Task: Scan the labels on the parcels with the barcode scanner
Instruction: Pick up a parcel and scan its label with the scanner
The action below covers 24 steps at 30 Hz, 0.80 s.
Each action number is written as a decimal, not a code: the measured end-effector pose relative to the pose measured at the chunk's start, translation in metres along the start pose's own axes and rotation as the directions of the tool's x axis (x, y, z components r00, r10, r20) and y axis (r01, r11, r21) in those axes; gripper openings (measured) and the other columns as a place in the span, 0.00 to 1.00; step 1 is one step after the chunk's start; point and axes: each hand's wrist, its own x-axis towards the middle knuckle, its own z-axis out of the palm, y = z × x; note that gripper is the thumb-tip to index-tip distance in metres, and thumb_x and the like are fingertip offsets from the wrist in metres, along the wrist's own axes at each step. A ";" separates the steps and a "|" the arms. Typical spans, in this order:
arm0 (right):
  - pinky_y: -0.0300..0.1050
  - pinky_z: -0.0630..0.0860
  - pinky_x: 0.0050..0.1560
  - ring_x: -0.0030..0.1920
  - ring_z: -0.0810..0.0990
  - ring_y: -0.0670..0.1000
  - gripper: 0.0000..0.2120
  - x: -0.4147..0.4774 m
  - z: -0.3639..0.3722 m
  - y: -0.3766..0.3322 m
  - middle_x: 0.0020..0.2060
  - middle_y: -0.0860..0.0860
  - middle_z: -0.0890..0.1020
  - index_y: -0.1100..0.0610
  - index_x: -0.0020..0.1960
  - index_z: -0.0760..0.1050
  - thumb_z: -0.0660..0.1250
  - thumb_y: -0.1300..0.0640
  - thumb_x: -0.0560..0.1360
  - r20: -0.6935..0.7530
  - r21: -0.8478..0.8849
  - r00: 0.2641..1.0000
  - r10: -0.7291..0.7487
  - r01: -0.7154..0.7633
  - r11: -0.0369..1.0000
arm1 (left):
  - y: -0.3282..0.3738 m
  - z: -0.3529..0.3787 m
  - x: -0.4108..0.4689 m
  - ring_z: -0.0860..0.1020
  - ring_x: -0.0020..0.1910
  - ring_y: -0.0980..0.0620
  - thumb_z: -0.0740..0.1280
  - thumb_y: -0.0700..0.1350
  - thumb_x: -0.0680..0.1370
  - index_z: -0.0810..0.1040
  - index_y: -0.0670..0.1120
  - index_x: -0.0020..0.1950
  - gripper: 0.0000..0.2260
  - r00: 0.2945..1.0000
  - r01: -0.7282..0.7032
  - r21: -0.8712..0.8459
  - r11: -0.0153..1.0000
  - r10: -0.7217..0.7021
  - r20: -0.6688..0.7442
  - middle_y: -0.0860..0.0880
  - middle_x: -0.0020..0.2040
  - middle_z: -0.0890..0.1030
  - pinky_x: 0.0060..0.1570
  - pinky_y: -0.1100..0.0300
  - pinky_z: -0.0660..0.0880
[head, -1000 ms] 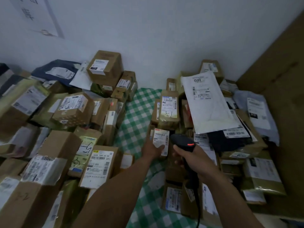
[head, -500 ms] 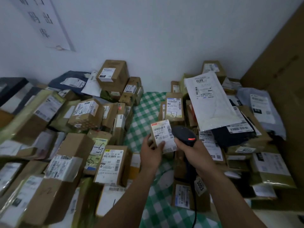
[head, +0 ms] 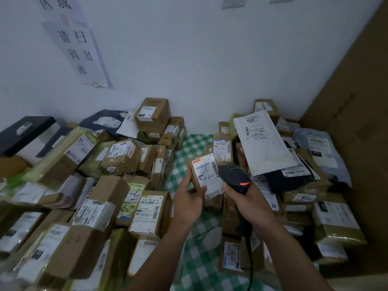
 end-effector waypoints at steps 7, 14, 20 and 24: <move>0.47 0.79 0.44 0.38 0.86 0.47 0.06 -0.010 -0.001 -0.012 0.41 0.49 0.88 0.45 0.55 0.81 0.72 0.48 0.78 0.096 -0.100 0.994 0.044 -0.034 0.994 | -0.003 0.005 0.028 0.76 0.68 0.55 0.70 0.36 0.80 0.61 0.53 0.82 0.34 1.000 -0.015 0.175 0.985 0.015 0.005 0.53 0.71 0.77 0.59 0.69 0.76; 0.45 0.77 0.40 0.34 0.82 0.47 0.06 -0.011 -0.006 -0.011 0.37 0.52 0.86 0.49 0.53 0.82 0.72 0.49 0.79 0.109 -0.132 0.992 0.055 -0.041 0.990 | -0.016 0.005 0.032 0.73 0.69 0.55 0.71 0.38 0.79 0.65 0.52 0.81 0.31 0.999 -0.032 0.311 0.950 0.025 0.026 0.53 0.69 0.77 0.68 0.60 0.71; 0.44 0.77 0.40 0.35 0.81 0.46 0.09 -0.010 -0.006 -0.010 0.37 0.50 0.86 0.45 0.58 0.80 0.72 0.47 0.79 0.141 -0.134 0.987 0.083 -0.064 0.989 | -0.028 0.003 0.037 0.76 0.66 0.53 0.71 0.41 0.79 0.67 0.59 0.78 0.30 1.000 -0.015 0.342 0.940 0.009 0.019 0.53 0.66 0.78 0.67 0.52 0.76; 0.44 0.76 0.39 0.35 0.81 0.46 0.09 -0.008 -0.004 -0.010 0.37 0.50 0.86 0.46 0.58 0.80 0.72 0.47 0.79 0.147 -0.123 0.986 0.084 -0.066 0.990 | -0.032 0.002 0.038 0.76 0.66 0.53 0.71 0.39 0.79 0.64 0.59 0.80 0.33 1.000 -0.008 0.326 0.945 0.000 0.025 0.51 0.67 0.78 0.66 0.51 0.77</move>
